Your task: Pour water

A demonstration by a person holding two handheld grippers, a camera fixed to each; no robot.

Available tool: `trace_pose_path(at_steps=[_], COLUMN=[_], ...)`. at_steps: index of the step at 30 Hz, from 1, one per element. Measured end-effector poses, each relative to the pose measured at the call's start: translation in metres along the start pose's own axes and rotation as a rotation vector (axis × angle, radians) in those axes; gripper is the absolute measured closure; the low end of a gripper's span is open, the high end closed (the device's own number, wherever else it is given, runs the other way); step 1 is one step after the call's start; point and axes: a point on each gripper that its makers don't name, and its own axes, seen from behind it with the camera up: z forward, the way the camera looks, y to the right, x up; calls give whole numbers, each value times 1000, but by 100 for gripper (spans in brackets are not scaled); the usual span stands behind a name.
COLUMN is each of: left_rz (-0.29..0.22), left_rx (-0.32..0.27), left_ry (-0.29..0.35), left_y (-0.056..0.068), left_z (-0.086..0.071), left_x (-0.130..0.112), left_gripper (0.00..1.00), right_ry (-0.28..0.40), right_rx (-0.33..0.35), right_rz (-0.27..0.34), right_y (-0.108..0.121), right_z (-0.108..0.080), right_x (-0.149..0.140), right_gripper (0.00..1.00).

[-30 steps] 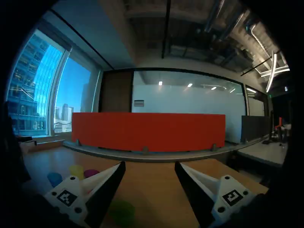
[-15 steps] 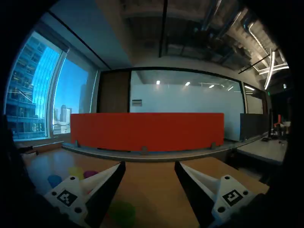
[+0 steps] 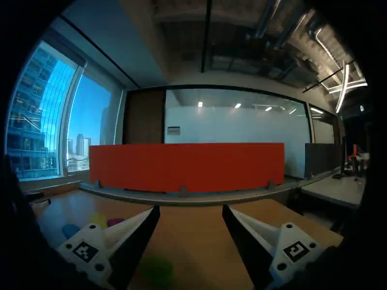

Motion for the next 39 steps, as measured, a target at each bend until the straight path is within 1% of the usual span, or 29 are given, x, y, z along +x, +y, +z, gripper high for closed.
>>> trace_pose_path(at_steps=[3, 9, 15, 21, 30, 33, 39], left_rz=[3, -24, -38, -37, -36, -36, -35], left_rx=[2, -8, -3, -10, -7, -8, -7], left_ry=[-6, -12, -30, -48, -49, -50, -50], left_y=[0, 1, -2, 0, 0, 0, 0], left_z=[0, 1, 3, 4, 4, 4, 4], left_x=[-4, -7, -12, -16, -17, -17, -17], left_gripper=[3, 3, 3, 3, 3, 3, 3], right_ry=[-1, -2, -6, -6, -4, -4, 17], right_rx=[2, 3, 6, 6, 8, 6, 5], right_rz=[1, -1, 0, -1, 2, -4, -36], right_y=[-1, -1, -2, -3, -1, 0, 1], right_z=[0, 0, 2, 1, -2, -2, -3], right_x=[-1, -2, -2, -2, -3, -2, 1], right_gripper=[0, 0, 0, 0, 0, 0, 0])
